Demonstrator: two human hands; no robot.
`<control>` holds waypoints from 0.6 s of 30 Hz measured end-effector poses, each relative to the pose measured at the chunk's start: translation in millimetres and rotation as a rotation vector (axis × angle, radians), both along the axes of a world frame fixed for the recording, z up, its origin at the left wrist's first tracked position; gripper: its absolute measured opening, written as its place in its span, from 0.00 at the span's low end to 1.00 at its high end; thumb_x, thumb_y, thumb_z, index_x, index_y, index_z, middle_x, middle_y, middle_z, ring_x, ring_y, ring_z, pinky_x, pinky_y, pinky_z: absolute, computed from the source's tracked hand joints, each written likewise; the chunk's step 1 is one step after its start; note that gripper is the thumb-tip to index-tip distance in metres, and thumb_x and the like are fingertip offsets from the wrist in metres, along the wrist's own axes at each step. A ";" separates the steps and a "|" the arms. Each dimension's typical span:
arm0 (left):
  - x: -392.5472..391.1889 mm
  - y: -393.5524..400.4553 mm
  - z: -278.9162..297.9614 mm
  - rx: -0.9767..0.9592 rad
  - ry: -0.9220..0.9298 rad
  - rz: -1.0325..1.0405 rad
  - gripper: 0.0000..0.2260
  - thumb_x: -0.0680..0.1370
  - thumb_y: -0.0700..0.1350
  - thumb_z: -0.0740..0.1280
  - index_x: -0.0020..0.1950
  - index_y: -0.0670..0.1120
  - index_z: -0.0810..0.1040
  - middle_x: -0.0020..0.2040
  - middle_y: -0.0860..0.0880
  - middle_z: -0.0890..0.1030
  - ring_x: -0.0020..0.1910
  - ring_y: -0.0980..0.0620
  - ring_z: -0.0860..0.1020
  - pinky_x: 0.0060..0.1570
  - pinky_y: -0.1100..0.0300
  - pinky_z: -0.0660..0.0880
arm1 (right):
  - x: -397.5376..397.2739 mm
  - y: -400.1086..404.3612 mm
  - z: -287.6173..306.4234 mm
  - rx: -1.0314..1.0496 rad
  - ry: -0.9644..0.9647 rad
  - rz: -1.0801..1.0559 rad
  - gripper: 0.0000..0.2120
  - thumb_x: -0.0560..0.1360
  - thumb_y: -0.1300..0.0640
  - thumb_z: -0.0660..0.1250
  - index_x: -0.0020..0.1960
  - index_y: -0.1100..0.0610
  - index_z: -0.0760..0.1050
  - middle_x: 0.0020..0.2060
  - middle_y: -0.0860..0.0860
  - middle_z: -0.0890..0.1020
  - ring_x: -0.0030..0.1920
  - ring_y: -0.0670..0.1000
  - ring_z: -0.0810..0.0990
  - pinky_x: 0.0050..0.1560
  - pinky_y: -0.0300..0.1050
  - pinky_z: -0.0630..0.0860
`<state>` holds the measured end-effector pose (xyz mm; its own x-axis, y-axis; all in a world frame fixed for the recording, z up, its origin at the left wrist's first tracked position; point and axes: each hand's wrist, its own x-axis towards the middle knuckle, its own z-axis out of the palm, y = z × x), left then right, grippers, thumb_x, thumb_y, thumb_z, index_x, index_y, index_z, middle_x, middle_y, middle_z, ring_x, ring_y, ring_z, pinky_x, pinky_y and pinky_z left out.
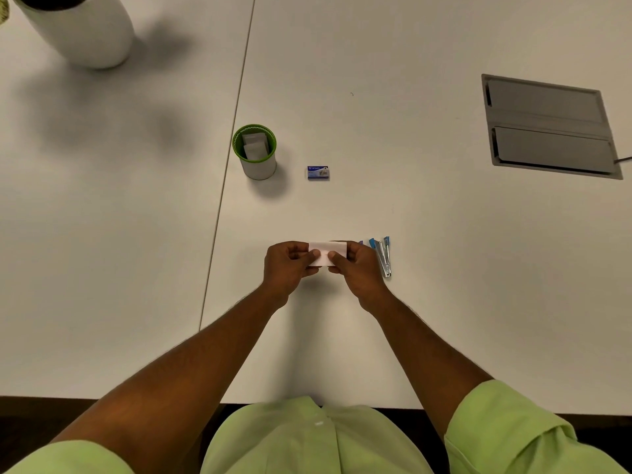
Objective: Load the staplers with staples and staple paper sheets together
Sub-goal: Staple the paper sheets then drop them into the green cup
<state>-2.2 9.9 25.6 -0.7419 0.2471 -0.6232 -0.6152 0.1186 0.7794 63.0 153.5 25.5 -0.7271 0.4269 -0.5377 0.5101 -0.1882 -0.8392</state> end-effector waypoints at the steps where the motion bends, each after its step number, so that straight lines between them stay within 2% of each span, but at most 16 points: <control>1: 0.4 -0.4 -0.1 -0.002 0.001 -0.001 0.11 0.74 0.36 0.76 0.54 0.35 0.81 0.49 0.37 0.85 0.46 0.41 0.86 0.46 0.51 0.84 | 0.7 0.4 0.4 -0.011 0.006 -0.001 0.11 0.77 0.65 0.70 0.58 0.57 0.78 0.50 0.54 0.83 0.51 0.54 0.83 0.46 0.41 0.83; 4: 1.1 -1.0 -0.4 -0.002 0.003 -0.003 0.11 0.74 0.36 0.76 0.54 0.36 0.81 0.49 0.37 0.85 0.45 0.42 0.86 0.44 0.52 0.84 | 1.8 1.1 -0.4 -0.028 0.002 0.007 0.11 0.78 0.65 0.68 0.59 0.57 0.78 0.51 0.55 0.84 0.52 0.55 0.83 0.46 0.41 0.83; 8: 0.8 -1.0 -0.8 0.000 0.009 -0.007 0.08 0.73 0.36 0.76 0.51 0.38 0.82 0.48 0.38 0.85 0.46 0.42 0.86 0.44 0.52 0.84 | 2.5 2.7 -2.5 -0.006 -0.016 0.026 0.14 0.78 0.65 0.68 0.64 0.60 0.77 0.56 0.58 0.83 0.56 0.57 0.83 0.51 0.48 0.83; 11: 0.0 -2.0 -3.9 0.002 0.009 0.008 0.07 0.75 0.41 0.75 0.50 0.40 0.82 0.48 0.38 0.85 0.47 0.41 0.86 0.48 0.49 0.84 | 3.5 4.2 -0.7 0.013 0.006 0.008 0.11 0.77 0.66 0.70 0.58 0.57 0.77 0.54 0.58 0.83 0.53 0.56 0.83 0.51 0.49 0.83; 13: -0.9 -2.1 -4.4 -0.010 -0.026 0.031 0.15 0.76 0.52 0.74 0.49 0.40 0.83 0.45 0.40 0.86 0.44 0.43 0.86 0.47 0.51 0.84 | 4.7 5.5 0.9 0.056 0.048 -0.006 0.09 0.76 0.67 0.71 0.50 0.54 0.78 0.50 0.54 0.84 0.51 0.53 0.83 0.53 0.47 0.81; 15: -2.7 -1.7 -3.4 -0.031 -0.123 0.042 0.23 0.74 0.63 0.71 0.50 0.42 0.83 0.43 0.43 0.87 0.43 0.46 0.87 0.45 0.53 0.84 | 6.1 6.1 1.5 0.121 0.095 0.011 0.10 0.75 0.68 0.72 0.48 0.54 0.80 0.50 0.50 0.85 0.52 0.47 0.84 0.58 0.44 0.79; 16: -3.8 -1.4 -3.0 -0.029 -0.178 0.042 0.25 0.73 0.65 0.71 0.50 0.42 0.83 0.43 0.43 0.87 0.43 0.46 0.87 0.45 0.53 0.84 | 6.8 5.9 1.9 0.144 0.109 0.020 0.09 0.74 0.68 0.72 0.47 0.54 0.81 0.51 0.49 0.85 0.52 0.45 0.83 0.60 0.41 0.78; 18: -4.6 -1.0 -2.0 -0.001 -0.242 0.017 0.25 0.73 0.62 0.72 0.52 0.40 0.82 0.45 0.40 0.87 0.43 0.44 0.87 0.45 0.52 0.84 | 7.6 5.7 1.2 0.197 0.114 0.038 0.07 0.73 0.66 0.74 0.47 0.56 0.82 0.55 0.49 0.82 0.53 0.44 0.82 0.58 0.36 0.75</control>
